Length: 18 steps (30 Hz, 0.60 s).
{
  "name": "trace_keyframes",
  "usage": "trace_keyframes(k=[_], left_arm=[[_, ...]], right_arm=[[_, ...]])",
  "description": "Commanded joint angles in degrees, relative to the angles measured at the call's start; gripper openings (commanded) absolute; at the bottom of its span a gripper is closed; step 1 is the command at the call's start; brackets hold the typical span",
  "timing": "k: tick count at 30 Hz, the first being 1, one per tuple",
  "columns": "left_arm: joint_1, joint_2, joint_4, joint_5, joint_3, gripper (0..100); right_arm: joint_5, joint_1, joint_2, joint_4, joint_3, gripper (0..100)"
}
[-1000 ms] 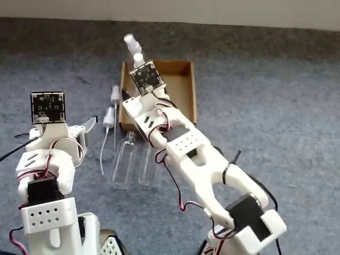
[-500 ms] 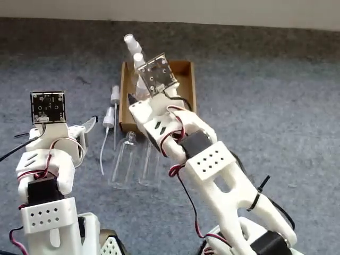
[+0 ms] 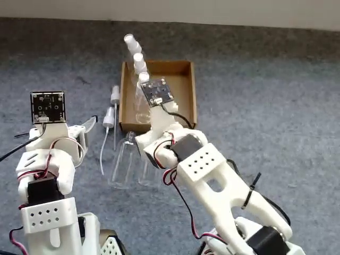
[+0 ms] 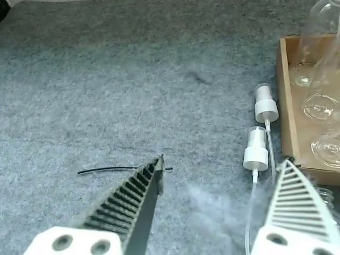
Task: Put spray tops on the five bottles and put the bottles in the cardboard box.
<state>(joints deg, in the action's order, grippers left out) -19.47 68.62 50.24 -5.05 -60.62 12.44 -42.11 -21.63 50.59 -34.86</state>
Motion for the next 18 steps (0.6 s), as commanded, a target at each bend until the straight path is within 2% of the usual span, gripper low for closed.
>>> trace_keyframes(k=[1,3,12,15,18], left_arm=[[-0.57,-0.57,-0.88,0.09,1.36,30],[-0.57,-0.57,-0.88,0.09,1.36,30],[-0.57,-0.57,-0.88,0.09,1.27,30],[-0.48,-0.57,-0.88,0.09,1.27,30],[-0.48,-0.57,-0.88,0.09,1.27,30]], right_arm=[[2.29,-0.48,4.44,-2.42,1.45,30.3],[3.52,-0.48,7.16,-3.38,1.54,33.9],[4.57,-0.48,15.69,-5.76,1.19,34.1],[4.57,-0.22,16.13,-5.58,0.92,30.1],[4.57,1.45,16.04,-5.41,-1.71,20.0]])
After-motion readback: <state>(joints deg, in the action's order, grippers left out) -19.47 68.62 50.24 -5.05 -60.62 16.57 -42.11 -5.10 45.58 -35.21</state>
